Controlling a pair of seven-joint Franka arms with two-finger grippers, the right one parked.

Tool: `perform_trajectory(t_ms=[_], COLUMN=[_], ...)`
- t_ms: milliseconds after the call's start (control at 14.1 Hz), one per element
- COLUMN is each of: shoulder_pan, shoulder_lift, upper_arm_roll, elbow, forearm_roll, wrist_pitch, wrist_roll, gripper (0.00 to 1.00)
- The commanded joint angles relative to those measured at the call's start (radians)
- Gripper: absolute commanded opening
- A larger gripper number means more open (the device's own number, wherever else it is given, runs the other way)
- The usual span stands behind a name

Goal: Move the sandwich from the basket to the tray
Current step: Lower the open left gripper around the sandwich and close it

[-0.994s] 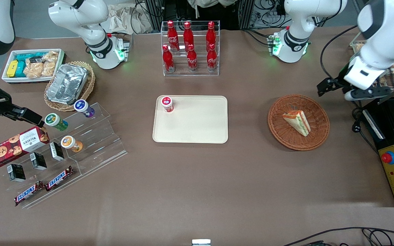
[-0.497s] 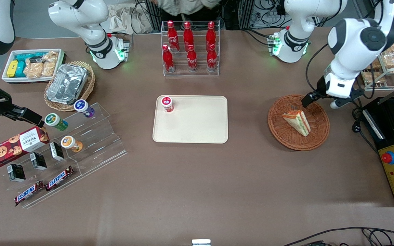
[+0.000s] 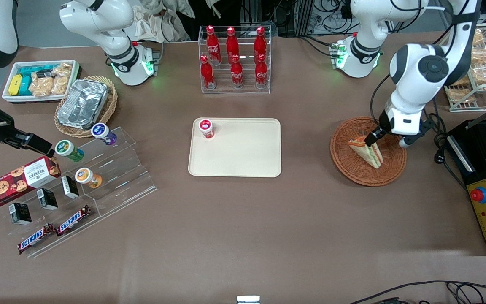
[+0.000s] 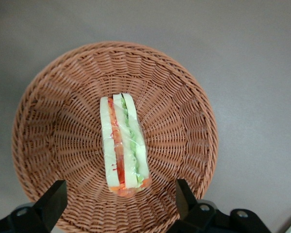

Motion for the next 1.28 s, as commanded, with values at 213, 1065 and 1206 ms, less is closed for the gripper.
perform_trajectory(t_ms=[213,1065,1206], shoulder_pan=[-0.013,-0.013,-0.013], shoulder_lift=[0.06,0.146,0.132], upper_arm_roll=[0.004,0.01,0.01], elbow=[-0.041,-0.094,-0.097], forearm_roll=[0.024,0.028,0.028], wrist_pitch=[0.123,0.282,0.278], wrist_roll=[-0.066,-0.089,-0.126], gripper=[1.0,0.84,0.49])
